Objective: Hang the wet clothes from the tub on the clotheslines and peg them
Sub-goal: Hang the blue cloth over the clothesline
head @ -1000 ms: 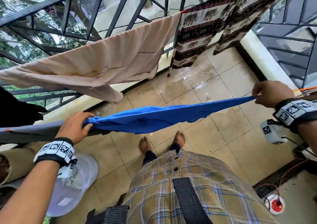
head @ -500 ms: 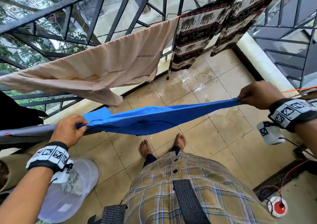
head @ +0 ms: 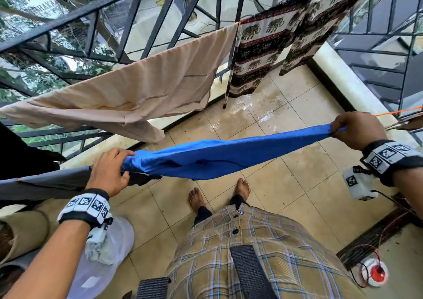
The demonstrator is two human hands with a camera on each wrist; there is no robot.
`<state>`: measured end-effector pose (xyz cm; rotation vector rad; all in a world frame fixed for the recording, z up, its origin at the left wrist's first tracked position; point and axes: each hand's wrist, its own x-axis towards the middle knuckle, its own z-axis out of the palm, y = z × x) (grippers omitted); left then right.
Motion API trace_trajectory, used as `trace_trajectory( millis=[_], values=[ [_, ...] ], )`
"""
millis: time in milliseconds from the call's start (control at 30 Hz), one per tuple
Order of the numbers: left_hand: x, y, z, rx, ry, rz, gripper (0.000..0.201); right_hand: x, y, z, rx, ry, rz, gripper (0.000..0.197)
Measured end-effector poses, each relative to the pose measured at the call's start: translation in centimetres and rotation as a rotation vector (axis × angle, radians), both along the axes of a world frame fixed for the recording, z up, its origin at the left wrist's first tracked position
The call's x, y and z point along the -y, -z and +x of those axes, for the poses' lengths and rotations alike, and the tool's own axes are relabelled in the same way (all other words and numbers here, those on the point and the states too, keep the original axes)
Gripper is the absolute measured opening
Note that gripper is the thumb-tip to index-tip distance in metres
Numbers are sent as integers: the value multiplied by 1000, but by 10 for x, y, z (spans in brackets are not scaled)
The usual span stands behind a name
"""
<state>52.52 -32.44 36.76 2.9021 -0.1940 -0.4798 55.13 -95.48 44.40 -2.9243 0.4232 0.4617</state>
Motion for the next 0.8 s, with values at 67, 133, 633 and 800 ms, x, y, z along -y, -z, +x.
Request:
trace_trajectory(
  millis=[67,133,633,800],
  values=[
    [1,2,10,-61,25,-24,61,-1,-1,3,-6,2,0,26],
    [1,7,16,-138,10,-12,55,-4,-1,8,8,-6,-7,30],
    [-17,-38,0,-40,-44,-153,32,2,-21,17,-81,-92,-107,17],
    [-23,-78,-1,131,-54,-200,36,22,-25,17,114,-29,-161,22]
  ],
)
